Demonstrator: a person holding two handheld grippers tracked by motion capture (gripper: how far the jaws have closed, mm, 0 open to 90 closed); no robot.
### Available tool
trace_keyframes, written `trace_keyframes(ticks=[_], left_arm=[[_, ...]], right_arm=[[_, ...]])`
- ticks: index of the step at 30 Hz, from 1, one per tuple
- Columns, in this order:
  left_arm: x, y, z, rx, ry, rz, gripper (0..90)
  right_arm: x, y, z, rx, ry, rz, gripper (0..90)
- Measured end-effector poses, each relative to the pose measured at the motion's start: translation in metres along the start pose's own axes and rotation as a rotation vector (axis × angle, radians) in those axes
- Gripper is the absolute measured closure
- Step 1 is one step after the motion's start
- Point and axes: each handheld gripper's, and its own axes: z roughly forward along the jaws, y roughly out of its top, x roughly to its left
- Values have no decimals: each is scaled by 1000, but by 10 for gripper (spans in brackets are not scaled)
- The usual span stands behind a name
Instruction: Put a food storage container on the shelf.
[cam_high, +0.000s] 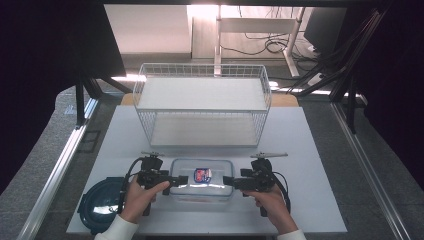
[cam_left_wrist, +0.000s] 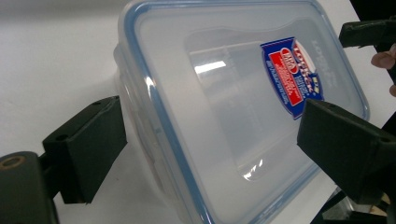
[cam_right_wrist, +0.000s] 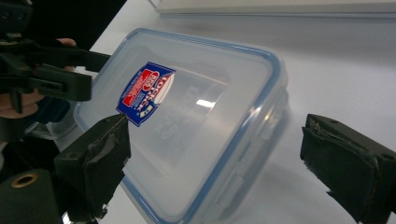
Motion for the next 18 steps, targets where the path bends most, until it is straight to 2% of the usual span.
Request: trace_keyframes(ticks=[4,6,8,11,14,17,18], left_arm=[[4,0,7,25,-38,-37,70],[6,0,10,52,-44,-41,68],[8,-1,12,59,-49,-48,71],[10,-1,12,54,-85,-74,79],[8,-2,13,71,-71,-61,100],[8,-3,10,78,-69,-65,112],[9,-4,9,75,-77,-77,138]], right_arm=[[1,-1,9,24,24,22,61],[-1,-2,14,37,40,43,60],[-3,-4,18,46,53,67,60],[-6,-6,22,57,69,90,60],[-7,-10,28,74,101,115,53],[-7,-12,32,84,84,123,64],[-7,-13,32,83,64,136,118]])
